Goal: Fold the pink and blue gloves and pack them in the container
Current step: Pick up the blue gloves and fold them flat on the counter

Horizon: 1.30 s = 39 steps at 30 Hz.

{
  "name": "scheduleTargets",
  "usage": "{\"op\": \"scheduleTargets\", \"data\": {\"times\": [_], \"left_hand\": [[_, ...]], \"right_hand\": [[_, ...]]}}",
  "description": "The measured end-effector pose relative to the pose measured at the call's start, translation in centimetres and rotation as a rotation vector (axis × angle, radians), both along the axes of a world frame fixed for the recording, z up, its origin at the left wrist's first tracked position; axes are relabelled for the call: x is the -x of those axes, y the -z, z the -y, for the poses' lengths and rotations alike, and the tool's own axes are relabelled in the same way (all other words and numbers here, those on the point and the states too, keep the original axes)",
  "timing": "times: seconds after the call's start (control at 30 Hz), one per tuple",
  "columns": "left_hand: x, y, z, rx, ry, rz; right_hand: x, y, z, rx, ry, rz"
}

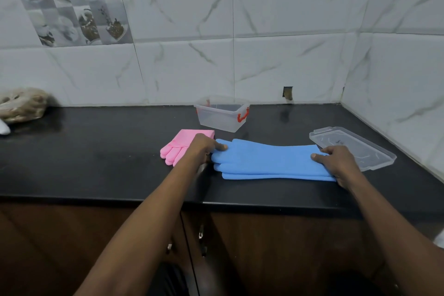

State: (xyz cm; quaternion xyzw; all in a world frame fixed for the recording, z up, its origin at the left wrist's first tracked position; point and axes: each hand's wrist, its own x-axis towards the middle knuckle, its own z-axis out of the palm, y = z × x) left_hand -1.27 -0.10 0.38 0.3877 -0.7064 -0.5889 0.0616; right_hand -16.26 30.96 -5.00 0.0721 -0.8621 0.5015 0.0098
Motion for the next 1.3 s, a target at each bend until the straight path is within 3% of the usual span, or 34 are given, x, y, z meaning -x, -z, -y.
{"op": "scheduleTargets", "data": {"times": [0.23, 0.6, 0.8, 0.93, 1.3], "left_hand": [[0.4, 1.6, 0.6, 0.212, 0.058, -0.035], [0.5, 3.0, 0.9, 0.127, 0.022, -0.161], [0.4, 3.6, -0.5, 0.499, 0.072, -0.166], [0.2, 4.0, -1.1, 0.626, 0.078, -0.157], [0.6, 4.2, -0.5, 0.419, 0.066, -0.223]], "right_hand": [[0.6, 0.7, -0.3, 0.179, 0.004, 0.073], [-0.4, 0.1, 0.2, 0.176, -0.007, 0.07], [-1.8, -0.1, -0.2, 0.17, 0.092, -0.042], [-2.4, -0.1, -0.1, 0.137, 0.192, -0.128], [-1.7, -0.5, -0.5, 0.059, 0.122, -0.023]]}}
